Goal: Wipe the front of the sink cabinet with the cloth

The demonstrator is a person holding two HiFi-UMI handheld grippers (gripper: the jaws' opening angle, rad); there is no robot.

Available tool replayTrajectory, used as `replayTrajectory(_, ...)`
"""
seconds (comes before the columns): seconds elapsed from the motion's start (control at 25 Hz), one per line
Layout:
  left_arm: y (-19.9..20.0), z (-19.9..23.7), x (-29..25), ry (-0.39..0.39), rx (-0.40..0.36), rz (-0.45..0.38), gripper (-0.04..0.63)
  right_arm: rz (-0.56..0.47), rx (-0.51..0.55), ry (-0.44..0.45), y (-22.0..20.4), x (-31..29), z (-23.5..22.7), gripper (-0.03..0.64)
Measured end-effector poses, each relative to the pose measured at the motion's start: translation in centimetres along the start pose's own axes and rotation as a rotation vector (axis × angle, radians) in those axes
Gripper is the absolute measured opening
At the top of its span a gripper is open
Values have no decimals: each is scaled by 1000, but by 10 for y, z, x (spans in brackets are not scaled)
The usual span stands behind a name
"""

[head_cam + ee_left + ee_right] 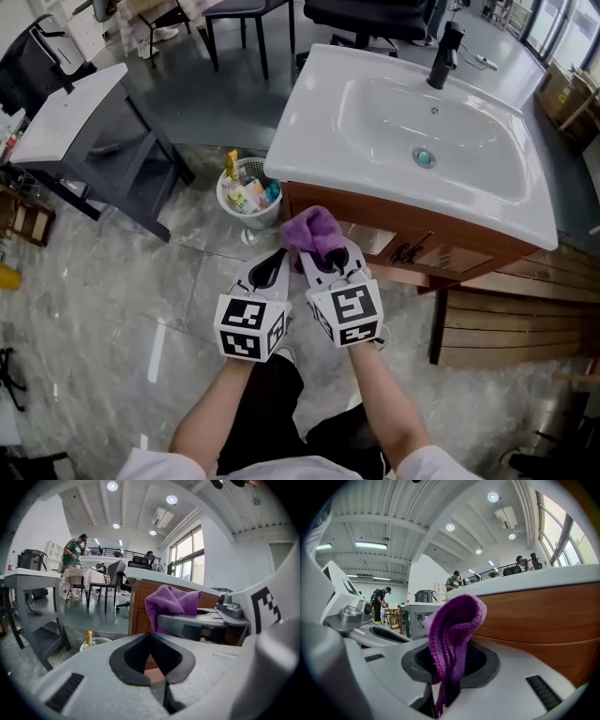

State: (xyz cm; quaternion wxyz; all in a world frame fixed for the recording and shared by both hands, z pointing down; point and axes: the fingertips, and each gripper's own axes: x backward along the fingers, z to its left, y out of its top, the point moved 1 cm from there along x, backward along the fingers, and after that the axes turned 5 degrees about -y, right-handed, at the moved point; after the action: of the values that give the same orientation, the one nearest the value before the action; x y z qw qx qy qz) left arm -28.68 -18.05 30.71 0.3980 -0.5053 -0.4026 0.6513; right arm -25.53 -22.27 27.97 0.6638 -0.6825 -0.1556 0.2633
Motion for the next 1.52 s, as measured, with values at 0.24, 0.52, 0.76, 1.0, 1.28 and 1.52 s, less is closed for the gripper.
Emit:
replayTrajectory(0.24, -32, 14, -11, 51, 8, -53, 6, -86, 84, 64, -23, -28, 10, 87)
replayTrajectory(0.52, -63, 20, -21, 58, -14, -80, 6, -158, 110, 82, -37, -48, 12, 87)
replayTrajectory(0.76, -68, 17, -27, 61, -32, -104, 6, -207, 103, 88, -34, -45, 7, 87)
replayTrajectory(1.0, -74, 0, -38, 37, -50, -128, 6, -210, 94, 105, -38, -31, -4, 87)
replayTrajectory(1.28, -75, -29, -51, 4, -60, -145, 6, -226, 75, 76, -42, -3, -31, 87)
replayTrajectory(1.52, -72, -55, -60, -18, -69, -166, 6, -242, 61, 47, -42, 23, -56, 87)
